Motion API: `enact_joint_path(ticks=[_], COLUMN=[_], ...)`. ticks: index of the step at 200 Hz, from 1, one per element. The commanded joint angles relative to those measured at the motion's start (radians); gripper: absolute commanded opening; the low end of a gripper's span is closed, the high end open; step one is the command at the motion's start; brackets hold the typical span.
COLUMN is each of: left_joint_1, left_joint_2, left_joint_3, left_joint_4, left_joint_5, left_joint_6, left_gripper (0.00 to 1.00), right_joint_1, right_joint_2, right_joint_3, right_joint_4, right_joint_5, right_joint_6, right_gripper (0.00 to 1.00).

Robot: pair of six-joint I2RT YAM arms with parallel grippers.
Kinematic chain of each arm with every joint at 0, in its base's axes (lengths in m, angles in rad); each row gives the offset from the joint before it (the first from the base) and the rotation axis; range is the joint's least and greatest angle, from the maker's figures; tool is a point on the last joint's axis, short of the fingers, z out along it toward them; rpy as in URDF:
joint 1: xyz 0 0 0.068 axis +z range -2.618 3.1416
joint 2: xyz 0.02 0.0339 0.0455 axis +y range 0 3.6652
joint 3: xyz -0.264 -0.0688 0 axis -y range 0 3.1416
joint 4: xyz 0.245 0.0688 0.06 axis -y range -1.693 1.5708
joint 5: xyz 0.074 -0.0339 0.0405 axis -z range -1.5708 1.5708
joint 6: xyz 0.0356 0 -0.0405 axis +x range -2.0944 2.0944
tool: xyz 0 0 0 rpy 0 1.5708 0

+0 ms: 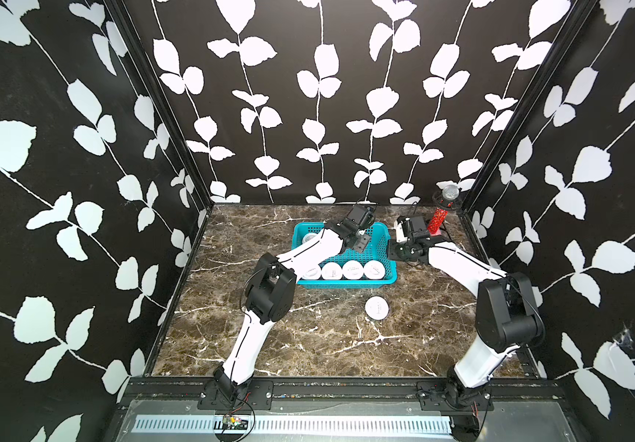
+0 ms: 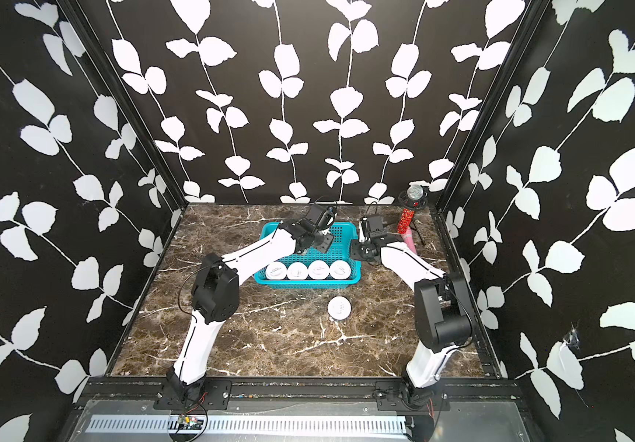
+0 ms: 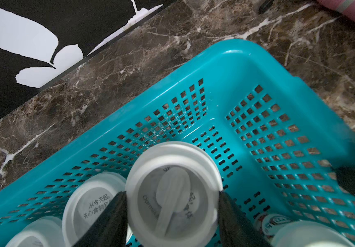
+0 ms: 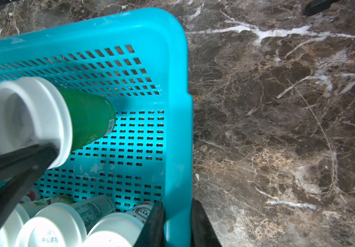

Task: Put the yogurt in the basket
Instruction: Place the yogurt in the basket.

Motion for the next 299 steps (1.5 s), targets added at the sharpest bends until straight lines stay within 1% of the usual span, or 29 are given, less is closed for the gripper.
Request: enact_joint_path(ticks=[1, 39, 140, 204, 261, 299], left_joint_1=[0.005, 0.006, 0.022, 0.028, 0.028, 0.028], left_joint_2=[0.005, 0.032, 0.121, 0.144, 0.144, 0.144], left_joint_3=[0.035, 0.043, 0.148, 0.176, 0.187, 0.209], left_joint_4=[-0.018, -0.022, -0.087, -0.105, -0.121, -0.132], left_joint_5=[-0.011, -0.020, -0.022, -0.023, -0.035, -0.034], left_joint_6=[0.012, 0.009, 0.020, 0.024, 0.028, 0.032], left_gripper=[0.59, 0.59, 0.60, 0.62, 0.69, 0.77], right_joint_1=[0.016, 0.016, 0.016, 0.017, 0.016, 0.016], right_joint_2=[-0.014, -0.013, -0.011, -0.011, -0.007, -0.007], right_joint_3=[-0.044, -0.045, -0.046, -0.045, -0.041, -0.038], right_joint_4=[-0.026, -0.024, -0.028, -0.033, -0.036, -0.040], right_joint_5=[-0.014, -0.013, -0.010, -0.010, -0.010, -0.008], right_joint_6=[0.004, 0.004, -0.002, -0.007, -0.010, -0.010], right_gripper=[0.23, 0.23, 0.24, 0.25, 0.25, 0.25])
